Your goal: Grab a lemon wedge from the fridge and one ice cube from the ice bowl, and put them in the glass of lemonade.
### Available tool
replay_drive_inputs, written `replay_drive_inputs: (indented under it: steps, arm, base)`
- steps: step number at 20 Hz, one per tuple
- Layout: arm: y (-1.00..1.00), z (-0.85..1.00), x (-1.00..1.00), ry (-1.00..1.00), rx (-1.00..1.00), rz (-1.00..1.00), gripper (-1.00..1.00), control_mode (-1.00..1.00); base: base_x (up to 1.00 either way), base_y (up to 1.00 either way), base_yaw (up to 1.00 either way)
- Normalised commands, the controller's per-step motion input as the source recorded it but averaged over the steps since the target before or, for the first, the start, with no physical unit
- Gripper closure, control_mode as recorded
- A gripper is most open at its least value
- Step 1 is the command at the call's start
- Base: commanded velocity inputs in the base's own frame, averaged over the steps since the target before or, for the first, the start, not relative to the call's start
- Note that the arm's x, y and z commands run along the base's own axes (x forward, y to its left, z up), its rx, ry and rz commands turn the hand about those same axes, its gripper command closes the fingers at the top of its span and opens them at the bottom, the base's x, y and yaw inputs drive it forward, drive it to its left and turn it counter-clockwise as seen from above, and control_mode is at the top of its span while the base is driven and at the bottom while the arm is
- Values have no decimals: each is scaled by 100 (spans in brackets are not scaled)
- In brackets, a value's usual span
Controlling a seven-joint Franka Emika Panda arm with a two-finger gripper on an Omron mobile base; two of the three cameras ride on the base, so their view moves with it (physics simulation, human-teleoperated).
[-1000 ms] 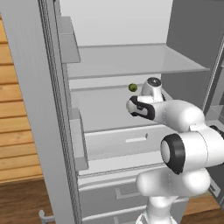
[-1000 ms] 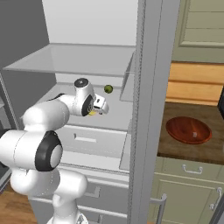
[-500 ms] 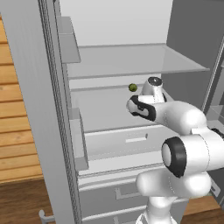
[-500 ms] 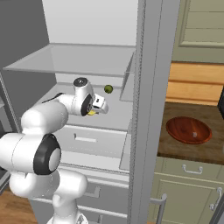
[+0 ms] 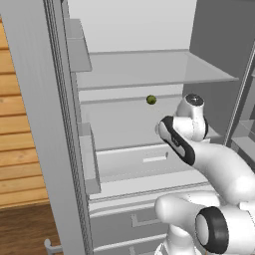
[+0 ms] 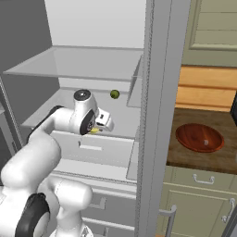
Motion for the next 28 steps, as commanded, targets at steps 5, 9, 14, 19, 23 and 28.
replay_drive_inputs:
  steps: [5,9,14,19,23,28]
  arm:
    - [-6,72,-99,9,0,0,100,-100]
    - [0,100,-100,7,-1,0,100,-100]
    - [0,98,-100,0,-1,0,100,-100]
    - [0,29,-67,0,0,0,100,-100]
    - [0,0,-7,0,0,0,100,-100]
    - [0,0,-11,0,0,0,100,100]
  base:
    - [0,0,0]
    - [0,0,0]
    - [0,0,0]
    - [0,0,0]
    - [0,0,0]
    - [-40,0,0]
